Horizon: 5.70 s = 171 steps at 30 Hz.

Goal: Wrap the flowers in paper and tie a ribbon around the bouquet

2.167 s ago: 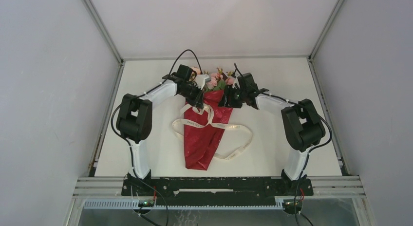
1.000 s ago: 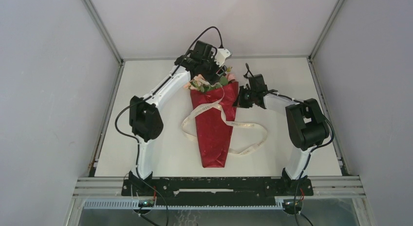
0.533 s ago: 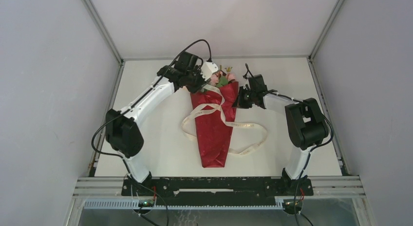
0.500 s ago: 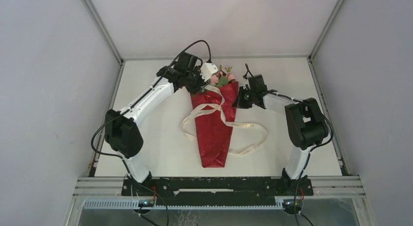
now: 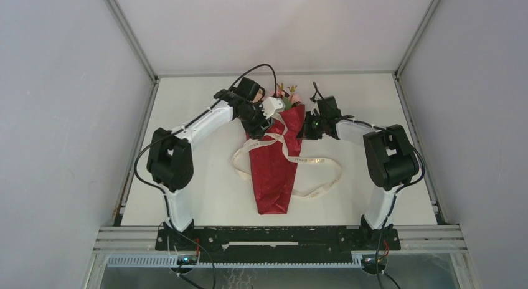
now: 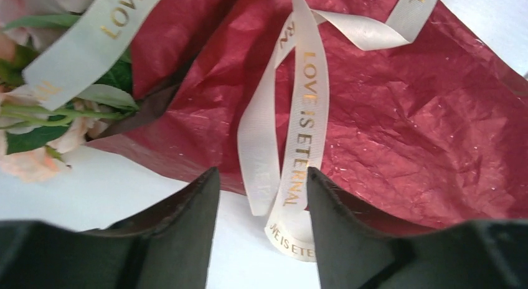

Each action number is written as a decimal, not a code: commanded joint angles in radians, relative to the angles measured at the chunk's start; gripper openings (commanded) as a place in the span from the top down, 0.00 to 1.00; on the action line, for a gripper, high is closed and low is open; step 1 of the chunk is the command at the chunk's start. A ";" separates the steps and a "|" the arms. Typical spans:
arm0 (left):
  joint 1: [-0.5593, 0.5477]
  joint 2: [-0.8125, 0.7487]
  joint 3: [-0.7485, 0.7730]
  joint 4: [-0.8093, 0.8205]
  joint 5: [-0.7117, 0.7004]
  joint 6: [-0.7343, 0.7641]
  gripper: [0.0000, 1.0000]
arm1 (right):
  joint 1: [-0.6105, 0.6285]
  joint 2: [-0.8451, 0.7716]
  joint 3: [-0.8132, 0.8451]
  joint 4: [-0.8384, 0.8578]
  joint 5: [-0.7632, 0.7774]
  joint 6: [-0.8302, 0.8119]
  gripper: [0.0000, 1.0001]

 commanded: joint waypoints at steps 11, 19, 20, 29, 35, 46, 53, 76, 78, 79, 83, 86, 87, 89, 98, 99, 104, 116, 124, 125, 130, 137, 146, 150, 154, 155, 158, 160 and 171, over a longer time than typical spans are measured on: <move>-0.024 0.046 -0.018 0.142 -0.066 -0.097 0.59 | -0.002 -0.007 0.008 -0.004 -0.006 -0.008 1.00; -0.026 0.037 -0.061 0.120 0.036 -0.088 0.50 | -0.005 -0.006 0.008 -0.006 -0.003 -0.009 1.00; -0.026 0.036 -0.061 0.123 0.038 -0.093 0.50 | -0.004 -0.004 0.008 -0.008 -0.002 -0.009 1.00; -0.041 0.062 -0.082 0.160 -0.081 -0.067 0.55 | -0.005 -0.007 0.008 -0.014 -0.001 -0.011 1.00; -0.042 0.006 -0.114 0.158 -0.121 -0.034 1.00 | -0.007 -0.004 0.009 -0.020 0.004 -0.014 1.00; -0.044 -0.336 -0.197 0.040 -0.075 0.050 0.99 | -0.008 0.014 0.008 -0.026 -0.001 -0.025 1.00; -0.048 -0.429 -0.332 -0.055 -0.167 0.149 0.94 | -0.008 0.020 0.009 -0.024 -0.012 -0.029 1.00; -0.268 -0.234 -0.426 0.387 -0.253 0.384 0.08 | -0.014 0.033 0.010 -0.030 -0.053 -0.019 1.00; -0.269 -0.187 -0.404 0.448 -0.275 0.379 0.11 | -0.014 0.035 0.008 -0.031 -0.058 -0.021 1.00; -0.269 -0.168 -0.398 0.473 -0.285 0.380 0.14 | -0.014 0.035 0.010 -0.032 -0.060 -0.021 1.00; -0.269 -0.116 -0.393 0.503 -0.287 0.395 0.27 | -0.014 0.035 0.008 -0.030 -0.062 -0.022 1.00; -0.269 -0.088 -0.391 0.503 -0.327 0.392 0.39 | -0.014 0.035 0.010 -0.029 -0.064 -0.024 1.00; -0.269 -0.081 -0.392 0.503 -0.332 0.395 0.43 | -0.014 0.035 0.010 -0.029 -0.064 -0.026 1.00; -0.268 -0.070 -0.397 0.503 -0.342 0.401 0.50 | -0.015 0.035 0.010 -0.029 -0.065 -0.027 1.00; -0.268 -0.095 -0.394 0.416 -0.361 0.393 1.00 | -0.025 0.038 0.008 -0.037 -0.063 -0.033 1.00; -0.270 -0.117 -0.394 0.397 -0.347 0.382 1.00 | -0.025 0.039 0.008 -0.037 -0.063 -0.033 1.00; -0.289 -0.270 -0.415 0.259 -0.285 0.325 1.00 | -0.027 0.045 0.009 -0.037 -0.063 -0.036 1.00; -0.347 -0.430 -0.261 -0.089 -0.161 0.132 1.00 | -0.035 0.053 0.010 -0.042 -0.068 -0.050 1.00; -0.341 -0.394 -0.174 -0.027 -0.237 0.107 1.00 | -0.039 0.061 0.010 -0.045 -0.088 -0.054 1.00; -0.336 -0.377 -0.190 0.017 -0.261 0.107 1.00 | -0.039 0.062 0.010 -0.044 -0.093 -0.055 1.00; -0.280 -0.262 -0.165 0.145 -0.321 0.096 1.00 | -0.039 0.073 0.009 -0.045 -0.112 -0.058 1.00; -0.196 -0.124 -0.083 0.297 -0.301 0.027 1.00 | -0.037 0.088 0.009 -0.042 -0.144 -0.067 1.00; -0.182 -0.089 -0.076 0.300 -0.130 0.040 1.00 | -0.062 0.013 0.010 -0.073 -0.146 -0.106 0.79; -0.180 -0.043 -0.064 0.305 -0.166 0.042 1.00 | -0.096 -0.048 0.010 -0.111 -0.110 -0.120 0.70; -0.179 -0.034 -0.063 0.305 -0.146 0.036 1.00 | -0.107 -0.104 0.009 -0.179 -0.059 -0.157 0.69; -0.180 -0.033 -0.063 0.305 -0.145 0.035 1.00 | -0.106 -0.116 0.010 -0.191 -0.052 -0.166 0.68; -0.179 -0.029 -0.060 0.305 -0.147 0.035 1.00 | -0.101 -0.154 0.009 -0.212 -0.042 -0.184 0.64; -0.177 -0.024 -0.059 0.305 -0.148 0.035 1.00 | -0.093 -0.174 0.010 -0.212 -0.046 -0.190 0.61; -0.176 -0.016 -0.055 0.316 -0.144 0.036 1.00 | -0.096 -0.192 0.031 -0.139 -0.159 -0.111 0.63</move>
